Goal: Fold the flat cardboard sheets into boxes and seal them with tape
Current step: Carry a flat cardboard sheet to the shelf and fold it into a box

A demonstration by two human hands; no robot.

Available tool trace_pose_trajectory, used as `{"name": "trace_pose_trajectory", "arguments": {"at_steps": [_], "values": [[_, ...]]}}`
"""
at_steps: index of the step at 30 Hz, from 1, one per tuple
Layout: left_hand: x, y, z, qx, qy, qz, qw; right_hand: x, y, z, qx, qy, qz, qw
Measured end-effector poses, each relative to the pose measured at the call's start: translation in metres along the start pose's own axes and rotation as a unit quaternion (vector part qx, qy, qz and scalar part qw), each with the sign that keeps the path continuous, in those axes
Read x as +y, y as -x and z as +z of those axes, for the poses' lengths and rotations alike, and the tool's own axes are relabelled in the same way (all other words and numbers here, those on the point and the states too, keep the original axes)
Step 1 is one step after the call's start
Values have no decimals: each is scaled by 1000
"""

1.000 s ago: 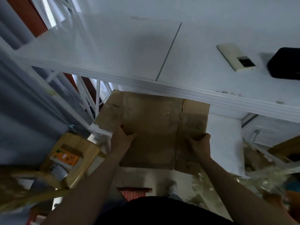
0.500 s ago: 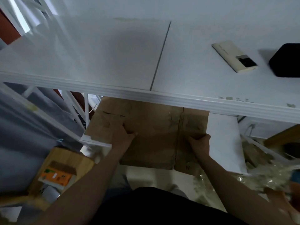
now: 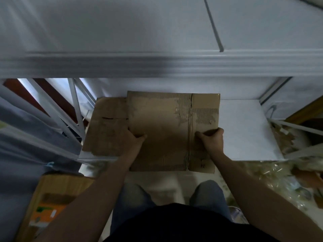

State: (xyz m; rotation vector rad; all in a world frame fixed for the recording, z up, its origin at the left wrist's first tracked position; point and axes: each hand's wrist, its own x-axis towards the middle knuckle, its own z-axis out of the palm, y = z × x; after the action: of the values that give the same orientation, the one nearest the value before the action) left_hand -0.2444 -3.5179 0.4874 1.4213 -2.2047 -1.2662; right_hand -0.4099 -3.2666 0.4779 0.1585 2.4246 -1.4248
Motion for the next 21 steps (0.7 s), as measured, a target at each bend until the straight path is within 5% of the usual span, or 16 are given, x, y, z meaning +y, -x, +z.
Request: {"name": "trace_pose_trajectory", "arguments": {"at_steps": [21], "values": [[-123, -166, 193, 36, -80, 55, 995, 147, -217, 142, 18, 63, -121, 990]]}}
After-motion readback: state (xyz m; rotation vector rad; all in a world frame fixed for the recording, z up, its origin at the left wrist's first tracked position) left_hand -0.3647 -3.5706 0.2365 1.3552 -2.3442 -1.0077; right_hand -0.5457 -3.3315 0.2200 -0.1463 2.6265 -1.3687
